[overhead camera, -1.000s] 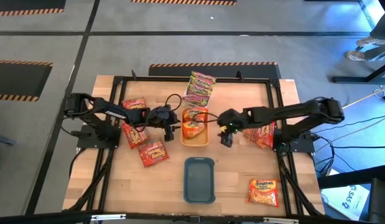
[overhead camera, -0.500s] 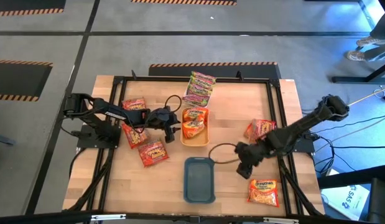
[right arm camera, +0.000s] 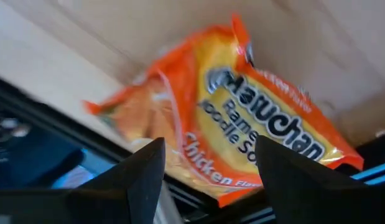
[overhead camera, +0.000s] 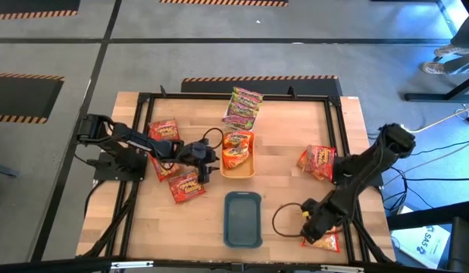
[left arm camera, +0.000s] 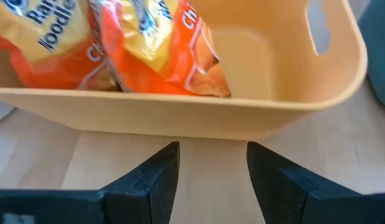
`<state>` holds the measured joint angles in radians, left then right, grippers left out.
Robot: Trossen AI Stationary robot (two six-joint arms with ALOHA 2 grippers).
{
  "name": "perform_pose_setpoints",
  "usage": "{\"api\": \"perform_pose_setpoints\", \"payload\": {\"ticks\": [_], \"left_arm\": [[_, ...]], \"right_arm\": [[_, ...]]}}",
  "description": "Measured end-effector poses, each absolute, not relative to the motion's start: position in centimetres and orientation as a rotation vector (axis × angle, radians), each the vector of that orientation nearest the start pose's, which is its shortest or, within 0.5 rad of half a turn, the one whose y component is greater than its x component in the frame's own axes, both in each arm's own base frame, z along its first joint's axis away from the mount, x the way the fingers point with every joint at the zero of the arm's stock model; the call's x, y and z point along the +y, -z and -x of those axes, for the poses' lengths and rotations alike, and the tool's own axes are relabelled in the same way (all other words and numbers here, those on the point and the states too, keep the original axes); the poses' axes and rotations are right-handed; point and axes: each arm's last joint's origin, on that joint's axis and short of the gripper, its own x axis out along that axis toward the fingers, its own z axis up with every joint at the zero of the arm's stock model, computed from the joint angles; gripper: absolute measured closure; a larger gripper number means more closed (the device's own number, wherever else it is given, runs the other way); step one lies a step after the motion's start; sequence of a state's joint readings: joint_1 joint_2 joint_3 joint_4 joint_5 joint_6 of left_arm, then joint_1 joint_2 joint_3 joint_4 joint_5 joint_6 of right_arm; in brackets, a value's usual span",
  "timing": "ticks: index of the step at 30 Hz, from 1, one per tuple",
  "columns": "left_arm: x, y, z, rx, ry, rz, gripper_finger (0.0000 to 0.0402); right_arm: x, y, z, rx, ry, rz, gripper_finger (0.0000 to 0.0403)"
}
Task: Sort Maruchan noodles
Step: Put the yellow noodle pack into the yellow bin
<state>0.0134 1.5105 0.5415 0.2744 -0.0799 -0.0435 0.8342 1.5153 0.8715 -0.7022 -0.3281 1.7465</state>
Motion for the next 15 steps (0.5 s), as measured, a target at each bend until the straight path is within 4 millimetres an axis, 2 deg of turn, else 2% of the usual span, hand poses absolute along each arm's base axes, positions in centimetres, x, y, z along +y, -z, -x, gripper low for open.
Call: {"api": "perform_pose_setpoints", "payload": {"ticks": [3,7,15], "left_arm": [[0.2,-13.7,-26.6,0.696,-0.093,0.016,0.0219],[-0.1,-13.7,-26.6,0.692,-0.092,0.041,0.0219],[-0.9,-13.7,-26.6,0.692,-0.08,0.081,0.0219]], "right_arm": [[20.3,-16.2,-16.4,1.703,0.475,-0.855,0.0169],[19.8,-15.3,-17.3,1.586,0.485,-0.743,0.0169],[15.9,-15.0,-20.8,1.33,0.495,-0.491,0.0169]]}}
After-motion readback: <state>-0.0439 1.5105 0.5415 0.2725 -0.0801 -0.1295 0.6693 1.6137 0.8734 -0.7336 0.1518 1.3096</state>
